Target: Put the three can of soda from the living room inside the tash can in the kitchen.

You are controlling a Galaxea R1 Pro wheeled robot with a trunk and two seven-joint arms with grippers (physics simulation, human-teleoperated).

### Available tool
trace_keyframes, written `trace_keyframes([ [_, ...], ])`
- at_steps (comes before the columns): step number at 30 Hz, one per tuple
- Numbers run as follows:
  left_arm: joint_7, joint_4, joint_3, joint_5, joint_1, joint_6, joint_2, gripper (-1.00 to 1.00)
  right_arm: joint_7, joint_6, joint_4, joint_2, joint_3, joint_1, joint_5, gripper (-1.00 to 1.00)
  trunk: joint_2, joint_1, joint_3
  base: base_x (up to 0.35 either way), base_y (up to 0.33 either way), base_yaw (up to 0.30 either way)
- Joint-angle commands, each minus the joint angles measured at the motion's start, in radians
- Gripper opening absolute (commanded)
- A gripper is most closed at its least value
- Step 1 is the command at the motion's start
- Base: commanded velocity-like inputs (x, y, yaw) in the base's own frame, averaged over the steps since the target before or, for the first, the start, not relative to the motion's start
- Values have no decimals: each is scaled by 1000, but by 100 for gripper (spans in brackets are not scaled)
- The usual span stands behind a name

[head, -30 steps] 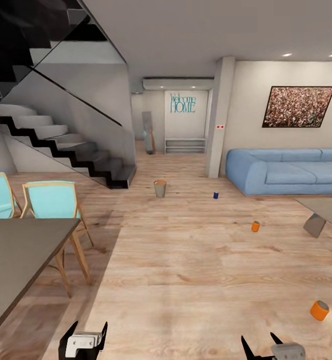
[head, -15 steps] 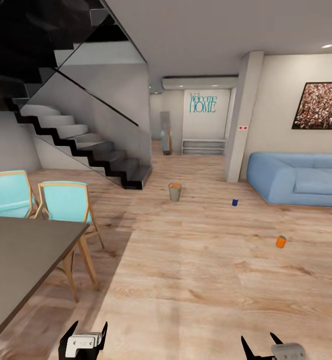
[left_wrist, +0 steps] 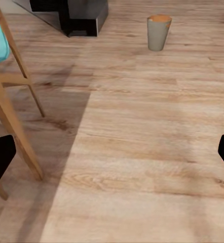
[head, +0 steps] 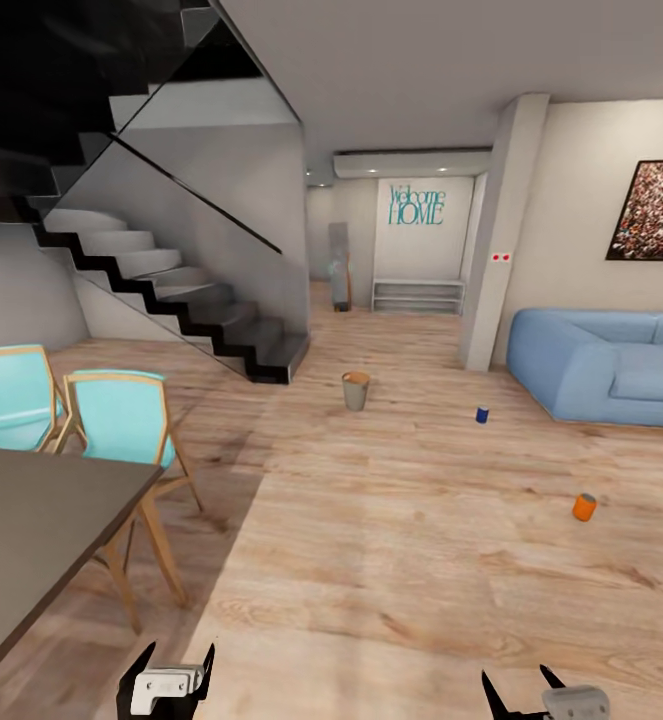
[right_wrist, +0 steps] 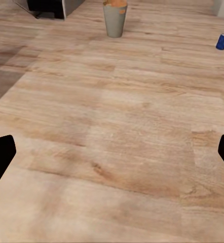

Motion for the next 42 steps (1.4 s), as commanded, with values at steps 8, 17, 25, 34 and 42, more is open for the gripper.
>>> trace_keyframes([
  [8, 0, 0, 0, 0, 0, 0, 0, 100, 0, 0, 0, 0, 0, 0, 0, 100, 0, 0, 0, 323, -107, 1],
  [17, 0, 0, 0, 0, 0, 0, 0, 100, 0, 1, 0, -1, 0, 0, -1, 100, 0, 0, -5, 323, -105, 0],
  [25, 0, 0, 0, 0, 0, 0, 0, 100, 0, 1, 0, -1, -2, 0, -3, 100, 0, 0, -9, 323, -103, 0],
  [34, 0, 0, 0, 0, 0, 0, 0, 100, -1, 1, 0, -1, -2, -1, -1, 100, 0, 0, -9, 323, -103, 0],
  [42, 0, 0, 0, 0, 0, 0, 0, 100, -1, 0, 0, 0, -1, -1, 1, 100, 0, 0, -9, 323, -103, 0],
])
